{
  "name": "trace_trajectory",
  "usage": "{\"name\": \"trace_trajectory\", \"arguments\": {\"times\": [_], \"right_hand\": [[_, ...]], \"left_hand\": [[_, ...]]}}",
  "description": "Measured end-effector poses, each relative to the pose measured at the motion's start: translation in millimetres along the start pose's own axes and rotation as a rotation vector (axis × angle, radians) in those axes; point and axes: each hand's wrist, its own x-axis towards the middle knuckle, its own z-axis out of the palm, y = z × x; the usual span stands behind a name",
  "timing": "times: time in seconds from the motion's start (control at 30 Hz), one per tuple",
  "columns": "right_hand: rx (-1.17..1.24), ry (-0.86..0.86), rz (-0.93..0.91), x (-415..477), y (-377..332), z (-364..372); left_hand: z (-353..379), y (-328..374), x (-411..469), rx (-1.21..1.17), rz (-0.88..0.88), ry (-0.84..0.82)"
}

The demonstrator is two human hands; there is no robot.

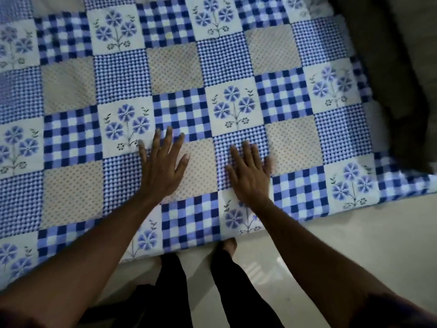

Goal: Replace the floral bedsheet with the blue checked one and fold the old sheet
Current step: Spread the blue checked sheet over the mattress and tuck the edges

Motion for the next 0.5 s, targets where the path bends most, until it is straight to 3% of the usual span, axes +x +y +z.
{"name": "trace_trajectory", "arguments": {"times": [0.13,0.3,0.4,0.5], "right_hand": [[-0.023,0.163,0.266,-70.9,88.7,5.7],[0.032,0.222,0.455,-100.5,132.4,-2.7],[0.057,0.263,0.469,-68.1,136.6,-19.3],[0.078,0.251,0.364,-13.7,131.9,-42.8]], "left_hand": [[16.3,48.6,49.5,-0.019,0.155,-0.105],[53.0,131.3,42.9,-0.004,0.33,-0.187],[63.8,185.8,0.5,0.032,0.499,-0.203],[68.2,224.3,-37.9,-0.02,0.684,-0.262]]}}
